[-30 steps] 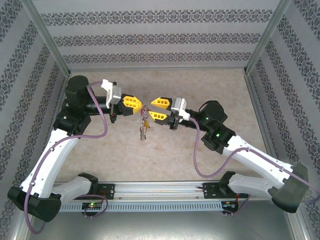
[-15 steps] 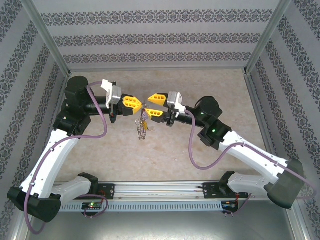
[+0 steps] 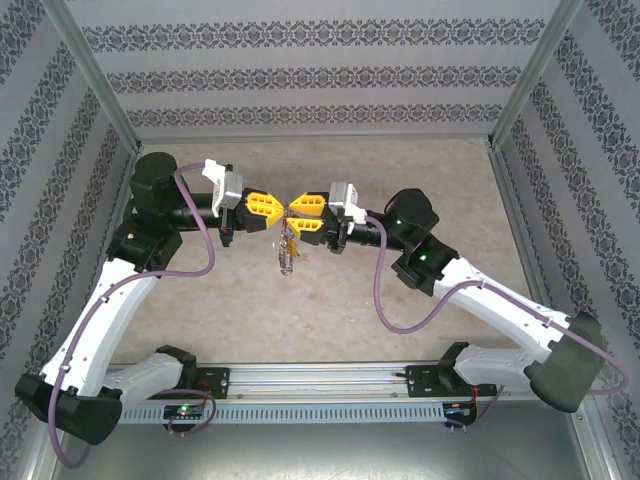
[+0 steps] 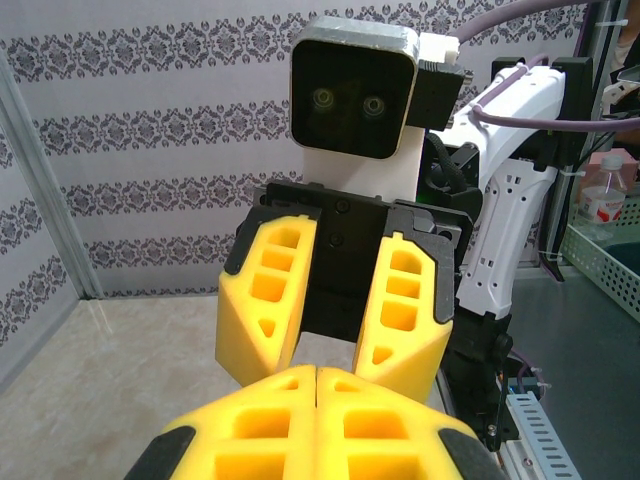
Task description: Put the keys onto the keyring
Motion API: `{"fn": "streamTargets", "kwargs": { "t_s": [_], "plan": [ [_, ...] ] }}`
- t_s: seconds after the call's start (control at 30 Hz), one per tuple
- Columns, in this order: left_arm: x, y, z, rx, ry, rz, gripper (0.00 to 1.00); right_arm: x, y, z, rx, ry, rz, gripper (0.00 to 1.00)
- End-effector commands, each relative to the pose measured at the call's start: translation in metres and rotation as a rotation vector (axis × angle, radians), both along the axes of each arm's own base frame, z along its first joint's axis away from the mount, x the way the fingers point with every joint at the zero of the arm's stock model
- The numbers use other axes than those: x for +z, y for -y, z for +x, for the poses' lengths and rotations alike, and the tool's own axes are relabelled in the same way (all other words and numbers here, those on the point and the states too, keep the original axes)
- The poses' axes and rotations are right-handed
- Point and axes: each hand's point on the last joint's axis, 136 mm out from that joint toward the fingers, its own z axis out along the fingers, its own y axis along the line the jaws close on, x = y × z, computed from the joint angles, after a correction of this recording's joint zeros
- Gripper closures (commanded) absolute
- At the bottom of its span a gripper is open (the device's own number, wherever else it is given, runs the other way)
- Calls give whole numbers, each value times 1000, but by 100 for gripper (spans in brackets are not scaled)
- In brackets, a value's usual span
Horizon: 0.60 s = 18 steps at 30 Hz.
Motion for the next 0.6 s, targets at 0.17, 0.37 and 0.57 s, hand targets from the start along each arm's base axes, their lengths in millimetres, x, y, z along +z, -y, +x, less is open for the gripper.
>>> {"fn": "streamTargets", "kwargs": {
  "t_s": [0.17,0.37,0.57],
  "plan": [
    [14,-3,-8,-10,73,-26,100,15,-1,-3,46,12,17,94],
    [10,-3,-6,-6,53,-17,100,18,2,1,22,12,-10,100],
    [-16,-10,18,180,18,105,75,5,10,10,-64,31,-180,100]
  ]
}}
